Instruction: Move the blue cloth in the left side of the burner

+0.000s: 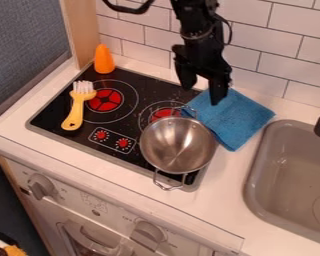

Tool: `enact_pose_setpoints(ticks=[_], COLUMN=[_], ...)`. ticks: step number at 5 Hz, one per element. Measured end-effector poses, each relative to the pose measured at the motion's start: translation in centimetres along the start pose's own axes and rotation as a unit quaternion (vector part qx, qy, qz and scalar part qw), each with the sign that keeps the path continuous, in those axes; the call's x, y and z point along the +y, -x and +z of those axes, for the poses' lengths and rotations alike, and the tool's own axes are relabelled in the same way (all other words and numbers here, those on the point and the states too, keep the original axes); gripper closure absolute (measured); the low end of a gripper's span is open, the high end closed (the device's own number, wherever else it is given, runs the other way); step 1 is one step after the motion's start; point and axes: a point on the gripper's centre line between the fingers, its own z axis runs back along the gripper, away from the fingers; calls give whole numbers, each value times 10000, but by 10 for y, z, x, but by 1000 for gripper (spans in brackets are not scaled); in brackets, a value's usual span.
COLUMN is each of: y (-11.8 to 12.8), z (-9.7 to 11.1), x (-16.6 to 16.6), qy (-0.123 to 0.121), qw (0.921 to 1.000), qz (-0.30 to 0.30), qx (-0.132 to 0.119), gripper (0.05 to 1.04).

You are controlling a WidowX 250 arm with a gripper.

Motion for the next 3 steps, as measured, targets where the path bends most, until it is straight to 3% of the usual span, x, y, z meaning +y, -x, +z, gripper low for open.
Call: enact_pose_setpoints(ticks=[1,3], y=[-2,8], z=[-11,-21], x=[-13,-12], qy=[121,52], qw=[9998,9996], qz=[-166,-168], qx=[16,202], gripper=[83,83])
